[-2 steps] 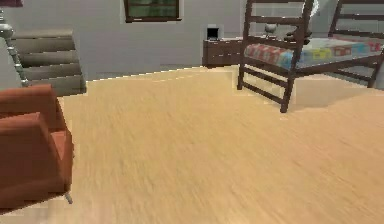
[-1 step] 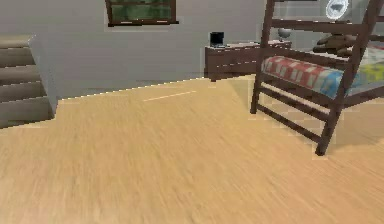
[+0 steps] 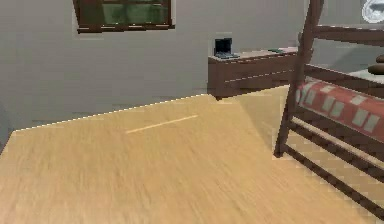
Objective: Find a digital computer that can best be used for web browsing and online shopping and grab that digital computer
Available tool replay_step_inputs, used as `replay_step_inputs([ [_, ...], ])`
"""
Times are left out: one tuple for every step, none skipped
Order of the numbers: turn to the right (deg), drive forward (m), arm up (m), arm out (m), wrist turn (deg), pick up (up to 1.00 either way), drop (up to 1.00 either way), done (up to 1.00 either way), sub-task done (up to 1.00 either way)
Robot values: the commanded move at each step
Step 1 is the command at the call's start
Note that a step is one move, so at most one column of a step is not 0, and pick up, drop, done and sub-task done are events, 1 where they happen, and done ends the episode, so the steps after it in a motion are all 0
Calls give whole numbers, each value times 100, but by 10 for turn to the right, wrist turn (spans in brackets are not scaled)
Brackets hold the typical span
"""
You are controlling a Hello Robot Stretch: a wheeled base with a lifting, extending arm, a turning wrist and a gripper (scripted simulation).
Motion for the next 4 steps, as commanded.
replay_step_inputs([
  [30, 0, 0, 0, 0, 0, 0, 0, 0],
  [0, 100, 0, 0, 0, 0, 0, 0, 0],
  [0, 100, 0, 0, 0, 0, 0, 0, 0],
  [0, 50, 0, 0, 0, 0, 0, 0, 0],
])
